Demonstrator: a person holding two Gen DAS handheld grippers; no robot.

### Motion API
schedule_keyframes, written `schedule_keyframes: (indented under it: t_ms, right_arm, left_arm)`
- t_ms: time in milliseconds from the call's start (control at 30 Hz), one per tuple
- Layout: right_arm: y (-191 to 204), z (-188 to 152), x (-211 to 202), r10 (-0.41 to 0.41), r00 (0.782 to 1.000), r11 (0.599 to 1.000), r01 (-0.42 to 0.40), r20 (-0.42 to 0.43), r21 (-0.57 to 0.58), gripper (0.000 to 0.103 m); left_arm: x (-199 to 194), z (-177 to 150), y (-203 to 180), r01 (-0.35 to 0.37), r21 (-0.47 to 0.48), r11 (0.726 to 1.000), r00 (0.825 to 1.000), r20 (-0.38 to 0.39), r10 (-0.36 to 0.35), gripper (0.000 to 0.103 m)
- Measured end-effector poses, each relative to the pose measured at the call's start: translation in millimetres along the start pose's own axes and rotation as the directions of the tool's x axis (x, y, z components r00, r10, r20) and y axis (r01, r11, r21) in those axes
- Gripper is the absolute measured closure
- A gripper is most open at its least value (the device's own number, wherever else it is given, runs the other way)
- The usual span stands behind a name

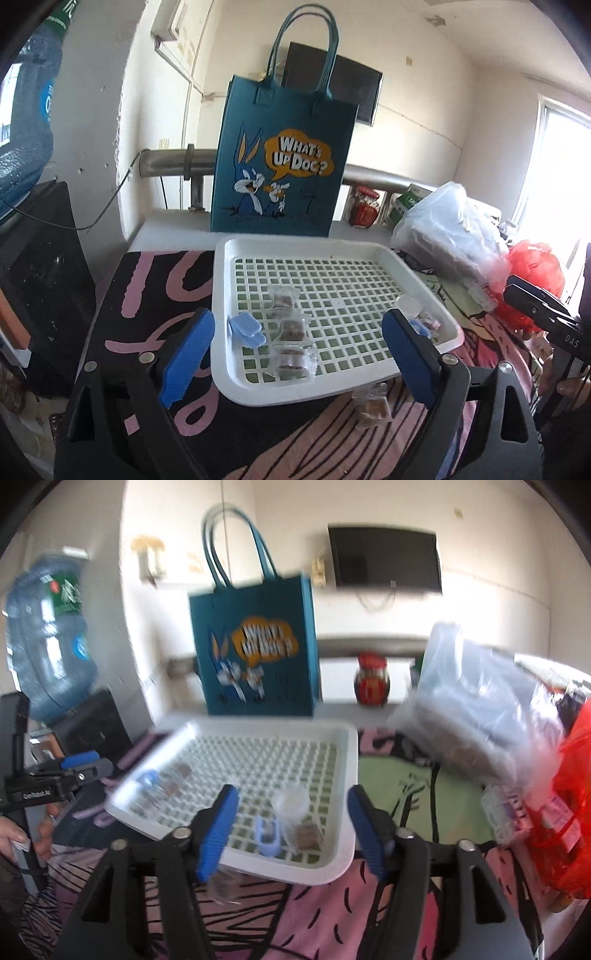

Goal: Organize objects
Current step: 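Lower the blue clip into the tray with the left tool while the right tool lowers the bag, then grasp a clear bag of brown food with the left tool while the right tool grasps another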

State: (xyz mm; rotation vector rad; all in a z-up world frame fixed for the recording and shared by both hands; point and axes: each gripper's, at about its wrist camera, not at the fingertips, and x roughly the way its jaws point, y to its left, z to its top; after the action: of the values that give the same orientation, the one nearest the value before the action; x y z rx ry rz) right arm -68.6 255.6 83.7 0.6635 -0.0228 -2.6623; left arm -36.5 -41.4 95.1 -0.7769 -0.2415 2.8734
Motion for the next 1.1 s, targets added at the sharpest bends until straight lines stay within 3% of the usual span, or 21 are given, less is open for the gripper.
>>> schedule_keyframes:
  t_ms: [67, 133, 267, 400, 500, 633, 700, 800, 833, 900, 1000, 1100]
  right_arm:
    - [4, -1, -23, 0.039, 0.997, 0.999, -0.039, 0.062, -0.008, 0.027]
    - [10, -5, -31, 0.101, 0.994, 0.995, -0.1, 0.049, -0.028, 0.027]
    - [21, -26, -9, 0.137, 0.984, 0.99, -0.141, -0.112, -0.03, 0.027]
    - [31, -51, 30, 0.144, 0.948, 0.987, -0.156, -0.283, -0.022, 0.031]
    - [34, -63, 53, 0.134, 0.926, 0.989, -0.15, -0.354, -0.017, 0.037]
    - [36, -66, 70, 0.111, 0.917, 0.992, -0.124, -0.383, -0.009, 0.049]
    - [36, -65, 76, 0.084, 0.92, 0.995, -0.098, -0.382, -0.017, 0.057]
    - [33, -66, 85, 0.102, 0.909, 0.994, -0.106, -0.404, 0.012, 0.069]
    - [33, -64, 84, 0.103, 0.912, 0.994, -0.105, -0.397, 0.016, 0.072]
    - [32, -65, 84, 0.122, 0.91, 0.992, -0.12, -0.397, 0.03, 0.076]
    - [32, -64, 74, 0.114, 0.923, 0.993, -0.115, -0.367, 0.018, 0.077]
    - [37, -67, 60, 0.121, 0.928, 0.991, -0.131, -0.353, -0.004, 0.077]
  left_arm:
    - [-13, -5, -8, 0.027, 0.023, 0.999, 1.0, 0.0, -0.027, 0.009]
    - [-15, -14, -15, 0.049, 0.039, 0.998, 0.998, -0.044, -0.047, 0.009]
    - [8, -43, -29, 0.066, 0.05, 0.997, 0.978, -0.202, -0.055, 0.009]
    - [34, -68, -39, 0.049, 0.066, 0.997, 0.954, -0.3, -0.028, 0.009]
    - [52, -75, -49, 0.039, 0.098, 0.994, 0.942, -0.337, -0.004, 0.009]
    - [69, -74, -57, 0.016, 0.124, 0.992, 0.938, -0.345, 0.028, 0.01]
    - [78, -73, -62, 0.023, 0.12, 0.992, 0.934, -0.358, 0.021, 0.015]
    - [89, -75, -70, 0.009, 0.155, 0.988, 0.925, -0.375, 0.05, 0.037]
    - [88, -75, -71, 0.022, 0.151, 0.988, 0.928, -0.372, 0.036, 0.066]
    - [85, -76, -72, 0.027, 0.155, 0.988, 0.928, -0.37, 0.032, 0.07]
    - [72, -80, -68, 0.038, 0.15, 0.988, 0.93, -0.366, 0.02, 0.075]
    - [50, -81, -57, 0.05, 0.102, 0.994, 0.938, -0.346, -0.012, 0.076]
